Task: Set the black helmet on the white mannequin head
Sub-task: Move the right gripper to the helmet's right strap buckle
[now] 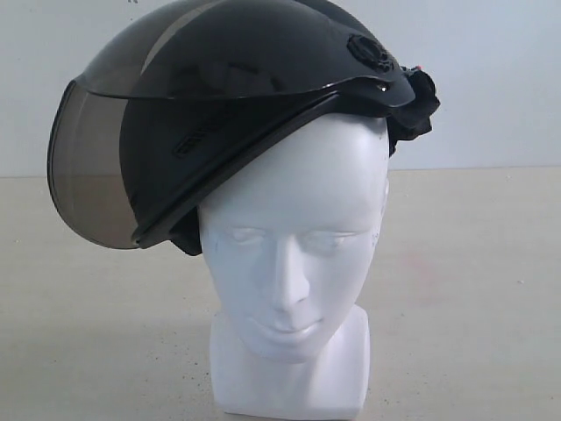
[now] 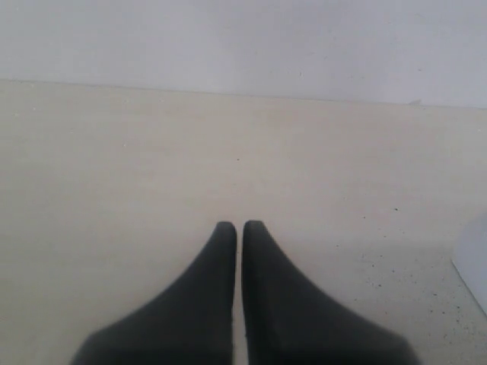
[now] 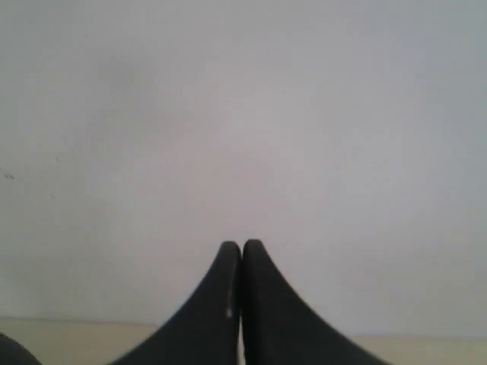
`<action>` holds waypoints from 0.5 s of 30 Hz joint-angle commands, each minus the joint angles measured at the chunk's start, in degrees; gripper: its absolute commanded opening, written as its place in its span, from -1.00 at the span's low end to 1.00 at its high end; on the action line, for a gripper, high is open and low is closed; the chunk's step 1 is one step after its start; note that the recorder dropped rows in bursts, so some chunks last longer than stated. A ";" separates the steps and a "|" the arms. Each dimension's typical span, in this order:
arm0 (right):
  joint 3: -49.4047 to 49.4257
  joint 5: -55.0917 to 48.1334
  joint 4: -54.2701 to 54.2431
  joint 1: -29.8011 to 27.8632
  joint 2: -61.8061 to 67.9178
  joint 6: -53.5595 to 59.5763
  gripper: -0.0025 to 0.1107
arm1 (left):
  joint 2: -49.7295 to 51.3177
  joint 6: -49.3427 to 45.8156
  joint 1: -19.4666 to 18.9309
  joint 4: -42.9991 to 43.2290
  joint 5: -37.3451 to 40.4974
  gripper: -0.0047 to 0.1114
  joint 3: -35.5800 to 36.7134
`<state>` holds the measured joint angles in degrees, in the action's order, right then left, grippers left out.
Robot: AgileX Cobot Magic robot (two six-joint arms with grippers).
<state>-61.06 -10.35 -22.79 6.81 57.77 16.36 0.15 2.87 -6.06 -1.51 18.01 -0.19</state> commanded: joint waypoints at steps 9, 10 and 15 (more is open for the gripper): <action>-3.28 -31.31 -0.66 -5.72 2.44 -3.20 -0.96 | -0.15 0.50 0.31 -0.66 0.01 -0.84 0.19; -4.13 -33.56 -0.66 -5.72 2.53 -4.45 -0.96 | -0.15 0.50 0.31 -0.66 0.01 -0.84 0.19; -7.10 -37.70 -0.66 -5.72 1.99 -12.21 -0.96 | -0.15 0.50 0.31 -0.66 0.01 -0.84 0.19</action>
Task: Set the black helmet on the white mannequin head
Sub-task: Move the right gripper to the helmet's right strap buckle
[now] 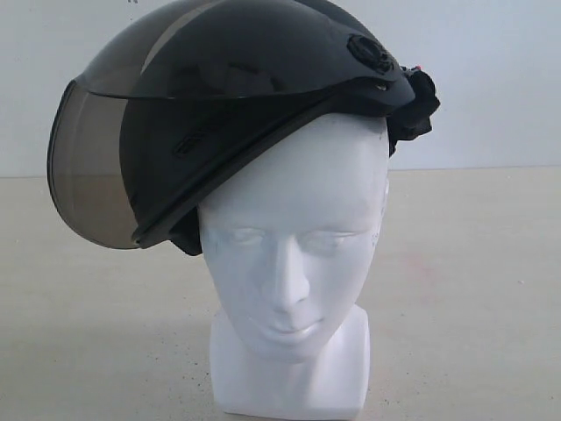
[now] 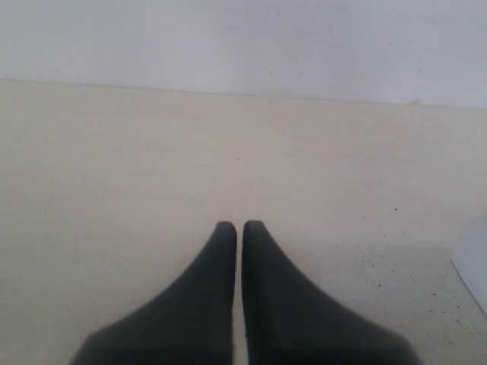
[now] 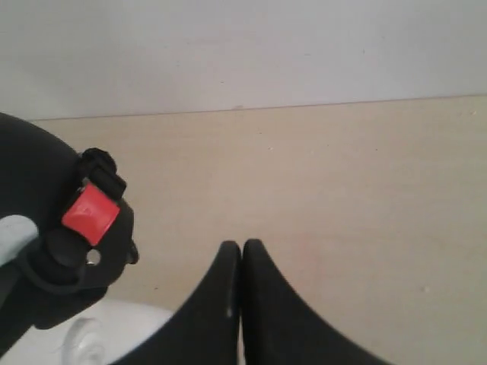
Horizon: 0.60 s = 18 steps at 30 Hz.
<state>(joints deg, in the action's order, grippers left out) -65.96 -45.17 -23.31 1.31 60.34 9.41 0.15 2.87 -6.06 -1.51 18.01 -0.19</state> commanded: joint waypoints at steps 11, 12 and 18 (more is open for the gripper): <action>-2.77 -10.86 -13.03 -0.22 -1.86 -4.05 -0.96 | -0.15 0.50 0.31 -0.66 0.01 -0.84 0.19; -2.77 -10.86 -13.91 -0.22 -1.86 -4.05 -0.96 | -0.15 0.50 0.31 -0.66 0.01 -0.84 0.19; -2.77 -13.95 -19.48 -0.22 -1.50 -3.93 -0.96 | -0.15 0.50 0.31 -0.66 0.01 -0.84 0.19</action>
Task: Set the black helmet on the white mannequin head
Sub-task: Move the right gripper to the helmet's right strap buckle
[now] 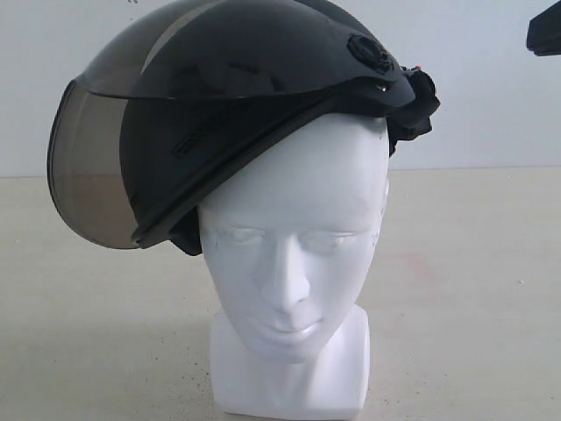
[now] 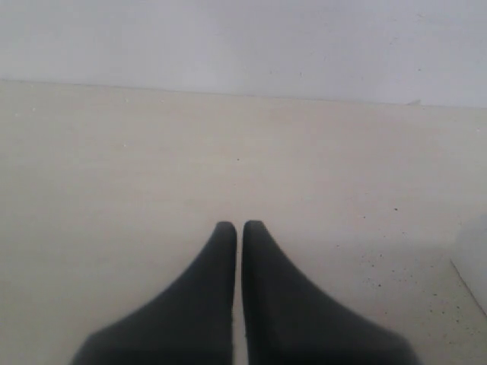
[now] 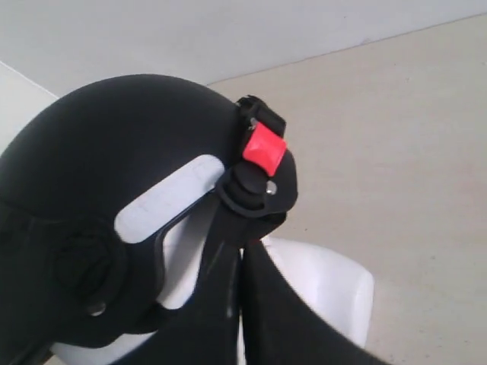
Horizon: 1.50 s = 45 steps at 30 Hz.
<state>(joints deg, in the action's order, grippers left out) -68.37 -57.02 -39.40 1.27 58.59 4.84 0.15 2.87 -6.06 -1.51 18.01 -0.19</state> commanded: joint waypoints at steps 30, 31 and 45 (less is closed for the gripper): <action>-0.36 -6.73 -11.38 -0.08 7.95 -5.14 0.06 | -0.15 0.50 0.31 -0.66 0.01 -0.84 0.19; -0.36 -6.87 -11.38 -0.08 8.36 -5.48 0.06 | -0.15 0.50 0.31 -0.66 0.01 -0.84 0.19; -0.36 -8.28 -10.95 0.03 11.32 -6.20 0.04 | -0.15 0.50 0.31 -0.66 0.01 -0.84 0.19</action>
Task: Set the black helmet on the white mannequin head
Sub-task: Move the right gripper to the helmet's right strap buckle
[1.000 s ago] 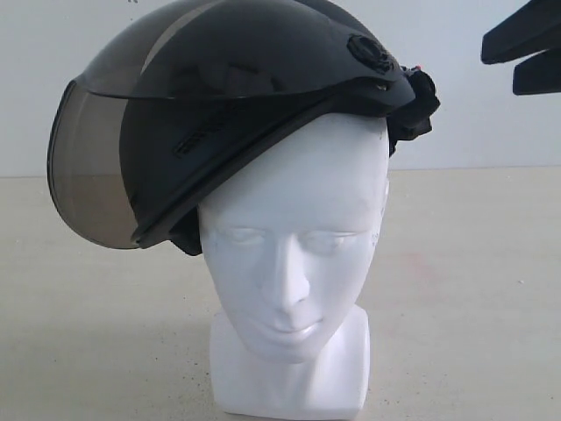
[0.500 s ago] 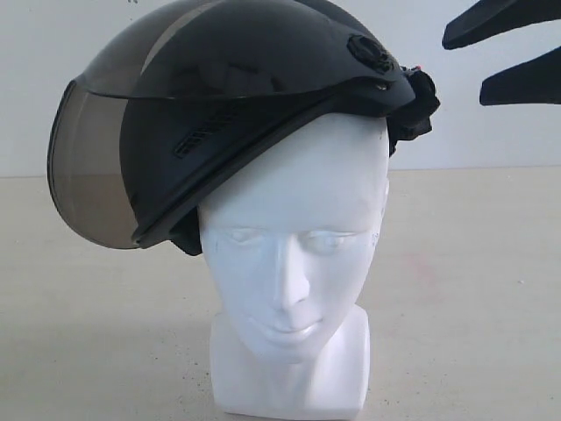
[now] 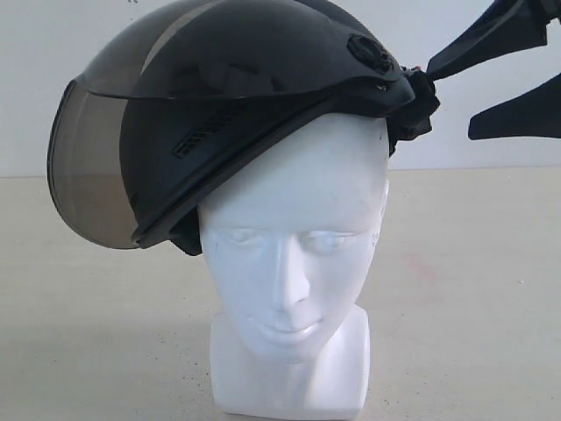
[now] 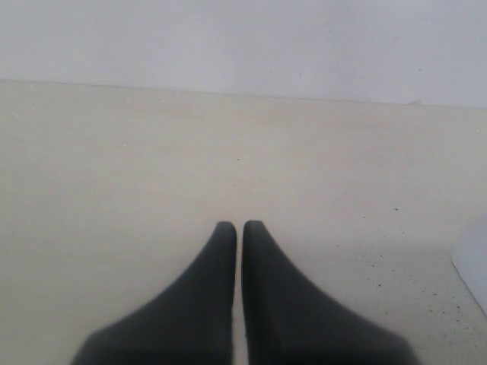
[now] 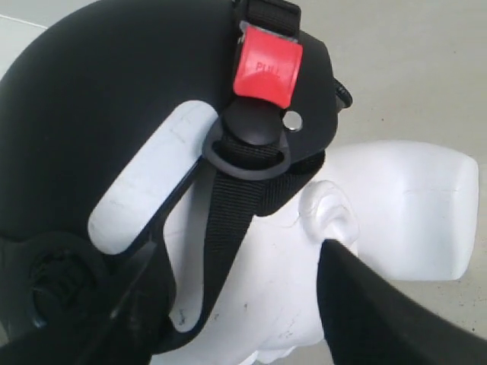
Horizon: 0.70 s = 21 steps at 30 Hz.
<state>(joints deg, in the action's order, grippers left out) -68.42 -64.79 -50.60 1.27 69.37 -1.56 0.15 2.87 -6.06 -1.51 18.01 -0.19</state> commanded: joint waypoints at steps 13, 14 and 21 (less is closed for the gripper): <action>-0.31 4.07 1.12 7.39 3.94 -1.32 0.04 | -0.15 0.50 0.31 -0.66 0.01 -0.84 0.19; -0.31 4.68 1.28 7.39 3.94 -1.32 0.04 | -0.15 0.50 0.31 -0.66 0.01 -0.84 0.19; -0.31 4.05 3.56 7.39 3.94 -1.55 -0.56 | -0.15 0.50 0.31 -0.66 0.01 -0.84 0.19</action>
<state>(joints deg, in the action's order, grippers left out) -68.42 -60.70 -48.32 8.56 73.27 -3.18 0.15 2.87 -6.06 -1.51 18.01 -0.19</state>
